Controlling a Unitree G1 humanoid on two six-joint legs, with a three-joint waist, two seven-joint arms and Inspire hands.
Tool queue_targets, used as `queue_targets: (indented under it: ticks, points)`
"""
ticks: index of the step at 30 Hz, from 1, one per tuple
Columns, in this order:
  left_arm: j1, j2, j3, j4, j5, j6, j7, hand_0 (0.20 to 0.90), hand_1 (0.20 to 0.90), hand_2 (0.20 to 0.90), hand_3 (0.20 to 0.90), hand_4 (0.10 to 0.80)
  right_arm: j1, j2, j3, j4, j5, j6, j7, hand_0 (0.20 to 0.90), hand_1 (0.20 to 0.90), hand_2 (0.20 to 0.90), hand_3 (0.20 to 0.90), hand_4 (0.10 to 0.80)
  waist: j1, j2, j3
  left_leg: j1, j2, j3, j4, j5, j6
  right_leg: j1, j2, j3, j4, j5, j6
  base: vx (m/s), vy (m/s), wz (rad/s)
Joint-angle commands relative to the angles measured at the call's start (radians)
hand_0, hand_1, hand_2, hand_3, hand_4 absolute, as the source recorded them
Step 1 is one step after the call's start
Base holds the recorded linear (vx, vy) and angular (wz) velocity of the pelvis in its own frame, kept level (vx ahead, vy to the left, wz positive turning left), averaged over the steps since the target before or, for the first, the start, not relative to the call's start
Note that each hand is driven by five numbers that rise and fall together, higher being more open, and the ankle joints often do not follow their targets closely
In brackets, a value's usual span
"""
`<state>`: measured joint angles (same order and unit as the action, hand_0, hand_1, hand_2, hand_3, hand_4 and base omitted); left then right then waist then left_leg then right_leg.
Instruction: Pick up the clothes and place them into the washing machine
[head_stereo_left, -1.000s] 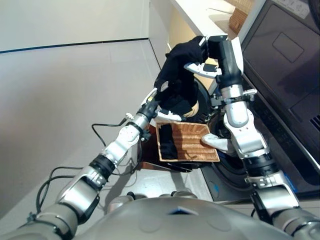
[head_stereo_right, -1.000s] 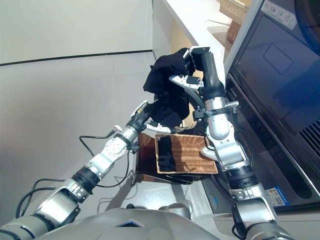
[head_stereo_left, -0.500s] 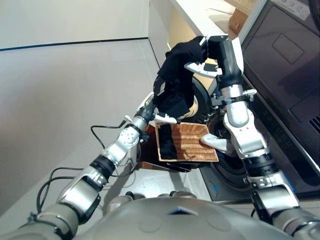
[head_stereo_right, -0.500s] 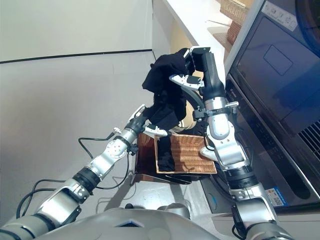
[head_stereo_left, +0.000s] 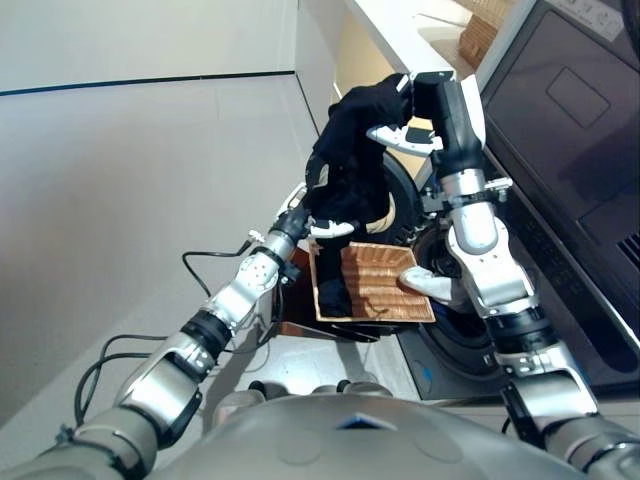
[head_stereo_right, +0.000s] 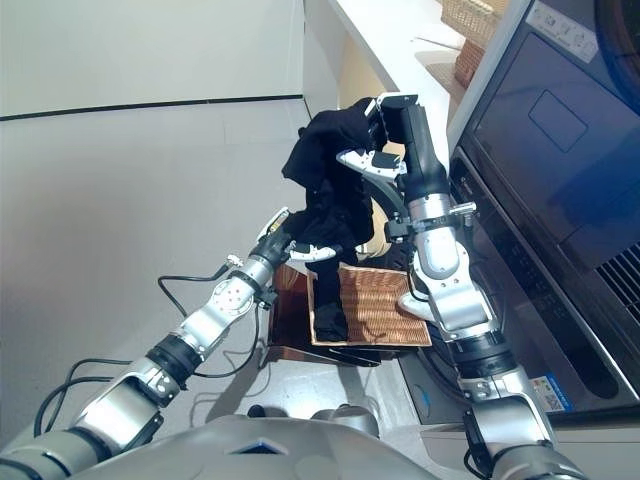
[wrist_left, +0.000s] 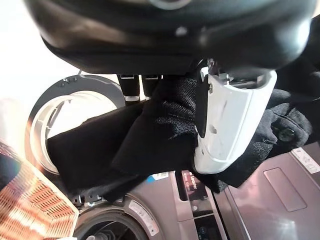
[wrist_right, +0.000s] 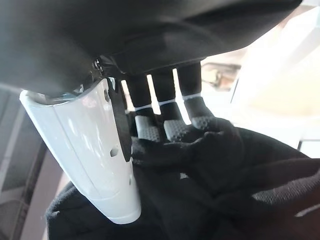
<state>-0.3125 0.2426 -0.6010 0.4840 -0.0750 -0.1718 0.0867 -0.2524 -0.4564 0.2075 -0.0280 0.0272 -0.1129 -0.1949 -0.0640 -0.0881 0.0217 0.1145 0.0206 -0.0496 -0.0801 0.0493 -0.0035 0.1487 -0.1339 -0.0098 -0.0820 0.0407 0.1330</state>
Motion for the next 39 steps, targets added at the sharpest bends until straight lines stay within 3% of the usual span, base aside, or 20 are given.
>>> queue_targets:
  ticks: [1,19,39]
  points:
    - [-0.16,-0.066,0.007,-0.05,-0.029,-0.084,0.024,0.2,0.2,0.2,0.2,0.3,-0.147,0.005,-0.064,-0.146,0.044,-0.127,-0.035,0.2,0.2,0.2,0.2,0.3,0.043,0.001,-0.098,-0.008,0.018,-0.001,0.008,-0.055,-0.02,-0.086,0.025,0.005,0.129,-0.092,-0.016,0.0,0.0,0.0]
    - [-0.147,-0.083,0.058,-0.077,-0.11,-0.065,0.057,0.2,0.2,0.2,0.2,0.3,-0.078,0.005,-0.066,-0.171,0.08,-0.127,-0.013,0.2,0.2,0.2,0.2,0.3,0.035,0.001,-0.098,-0.007,0.019,0.01,0.008,-0.054,-0.019,-0.093,0.026,0.018,0.128,-0.088,-0.015,0.0,0.0,0.0]
    - [-0.171,-0.008,0.205,-0.102,-0.009,-0.076,0.143,0.2,0.2,0.2,0.2,0.3,0.219,0.01,-0.106,-0.262,0.073,-0.135,0.091,0.2,0.2,0.2,0.2,0.3,-0.008,0.022,-0.09,-0.008,0.017,0.036,0.006,-0.054,-0.02,-0.111,0.025,0.041,0.132,-0.081,-0.008,-0.007,0.001,-0.03]
